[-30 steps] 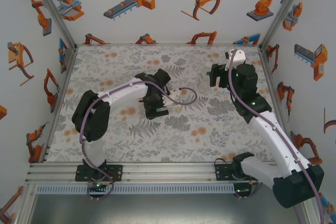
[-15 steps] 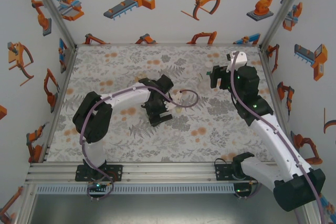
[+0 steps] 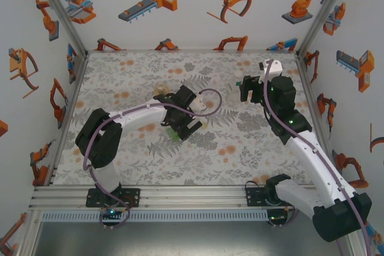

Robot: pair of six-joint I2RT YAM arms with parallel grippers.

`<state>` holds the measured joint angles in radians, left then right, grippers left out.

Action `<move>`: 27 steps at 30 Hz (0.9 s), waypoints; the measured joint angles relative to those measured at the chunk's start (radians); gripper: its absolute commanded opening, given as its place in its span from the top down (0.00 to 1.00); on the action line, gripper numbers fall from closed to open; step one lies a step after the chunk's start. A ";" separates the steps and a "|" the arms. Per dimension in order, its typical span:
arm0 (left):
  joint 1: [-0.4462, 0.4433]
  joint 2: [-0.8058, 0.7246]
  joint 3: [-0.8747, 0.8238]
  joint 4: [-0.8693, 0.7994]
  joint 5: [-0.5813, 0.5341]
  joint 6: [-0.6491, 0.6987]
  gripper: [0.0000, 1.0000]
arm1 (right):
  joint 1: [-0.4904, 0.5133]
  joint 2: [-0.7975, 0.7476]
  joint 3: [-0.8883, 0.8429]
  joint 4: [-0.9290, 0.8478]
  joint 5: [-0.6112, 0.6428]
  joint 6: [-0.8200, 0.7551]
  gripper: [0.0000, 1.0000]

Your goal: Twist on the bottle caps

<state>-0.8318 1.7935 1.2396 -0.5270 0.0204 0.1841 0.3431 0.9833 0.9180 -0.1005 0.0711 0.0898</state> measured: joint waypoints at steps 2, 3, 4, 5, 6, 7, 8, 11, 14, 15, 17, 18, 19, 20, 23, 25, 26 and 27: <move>0.000 0.002 -0.004 0.019 0.002 -0.013 0.18 | 0.000 0.000 0.000 0.000 0.000 0.000 0.28; 0.000 0.003 -0.005 0.024 0.002 -0.017 0.18 | 0.000 0.000 0.000 0.000 0.000 0.000 0.28; 0.000 0.005 -0.007 0.028 0.003 -0.019 0.18 | 0.000 0.000 0.000 0.000 0.000 0.000 0.28; 0.000 0.006 -0.010 0.033 0.004 -0.022 0.19 | 0.000 0.000 0.000 0.000 0.000 0.000 0.28; 0.000 0.007 -0.014 0.038 0.006 -0.022 0.19 | 0.000 0.000 -0.001 0.000 0.000 0.000 0.28; 0.000 0.007 -0.019 0.041 0.007 -0.022 0.19 | 0.000 0.000 -0.001 0.000 0.000 0.000 0.28; 0.000 0.007 -0.023 0.041 0.007 -0.022 0.19 | 0.000 0.000 -0.001 0.000 0.000 0.001 0.28; 0.000 0.007 -0.037 0.041 0.007 -0.021 0.20 | 0.000 0.000 -0.001 0.000 0.000 0.004 0.28; 0.000 0.007 -0.051 0.042 0.009 -0.019 0.21 | 0.000 0.000 -0.001 0.000 0.000 0.007 0.28; 0.000 0.007 -0.055 0.041 0.011 -0.018 0.21 | 0.000 0.000 -0.001 0.000 0.000 0.007 0.28; -0.001 0.007 -0.061 0.041 0.015 -0.018 0.22 | 0.000 0.000 -0.001 0.000 0.000 0.007 0.28; -0.001 0.007 -0.063 0.042 0.017 -0.018 0.22 | 0.000 0.000 -0.002 0.000 0.000 0.007 0.29; -0.002 0.007 -0.065 0.041 0.018 -0.018 0.22 | 0.000 0.000 -0.002 0.000 0.000 0.007 0.29; -0.003 0.007 -0.068 0.042 0.018 -0.018 0.22 | 0.000 0.000 -0.003 0.000 0.000 0.007 0.29; -0.006 0.007 -0.075 0.042 0.018 -0.017 0.23 | 0.000 0.000 -0.003 0.000 0.000 0.008 0.29; -0.006 0.007 -0.080 0.042 0.018 -0.018 0.24 | 0.000 0.000 -0.003 0.000 0.000 0.007 0.29; -0.006 0.007 -0.082 0.042 0.018 -0.017 0.25 | 0.000 0.000 -0.003 0.000 0.000 0.007 0.29; -0.006 0.007 -0.084 0.042 0.018 -0.017 0.25 | 0.000 0.000 -0.003 0.000 0.000 0.008 0.29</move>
<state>-0.8375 1.8008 1.1553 -0.4850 0.0383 0.1669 0.3431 0.9836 0.9154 -0.1005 0.0711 0.0975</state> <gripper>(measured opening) 0.755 0.717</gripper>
